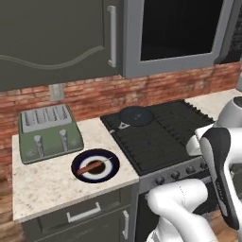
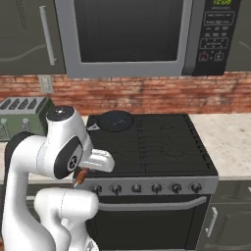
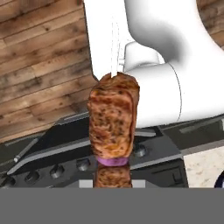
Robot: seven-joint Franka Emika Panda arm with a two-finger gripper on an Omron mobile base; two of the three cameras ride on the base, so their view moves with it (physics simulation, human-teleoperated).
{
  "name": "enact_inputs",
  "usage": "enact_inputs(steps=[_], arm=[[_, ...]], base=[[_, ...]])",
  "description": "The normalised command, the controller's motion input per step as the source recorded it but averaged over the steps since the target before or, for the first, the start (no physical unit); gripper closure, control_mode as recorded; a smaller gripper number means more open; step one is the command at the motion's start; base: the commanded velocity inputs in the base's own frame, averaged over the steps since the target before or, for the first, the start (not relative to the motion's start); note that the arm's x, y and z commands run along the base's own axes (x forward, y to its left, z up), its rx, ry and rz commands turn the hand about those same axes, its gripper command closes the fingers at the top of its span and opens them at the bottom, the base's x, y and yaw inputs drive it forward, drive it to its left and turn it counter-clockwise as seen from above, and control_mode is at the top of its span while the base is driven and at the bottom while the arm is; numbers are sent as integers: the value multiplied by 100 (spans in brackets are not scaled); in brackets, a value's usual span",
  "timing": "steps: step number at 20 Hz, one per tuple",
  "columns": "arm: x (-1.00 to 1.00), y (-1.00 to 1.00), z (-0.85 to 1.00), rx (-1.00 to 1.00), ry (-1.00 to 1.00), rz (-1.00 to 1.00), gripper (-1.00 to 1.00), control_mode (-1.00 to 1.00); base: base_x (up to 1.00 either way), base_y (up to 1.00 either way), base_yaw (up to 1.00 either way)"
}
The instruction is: Place the cold items (mushroom and lime) from the fridge in one tupperware on the dining counter. Place the warm items (kebab skewer and hot dog) in the stove area in another tupperware.
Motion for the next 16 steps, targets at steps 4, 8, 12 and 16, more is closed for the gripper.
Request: enact_inputs(steps=[4,8,12,16], arm=[[0,0,0,0,0,0,100,100],[0,0,0,0,0,0,100,100],[0,0,0,0,0,0,100,100],[0,0,0,0,0,0,100,100]], base=[[-46,0,39],[-47,0,47],[-76,-11,42],[-100,-23,30]])
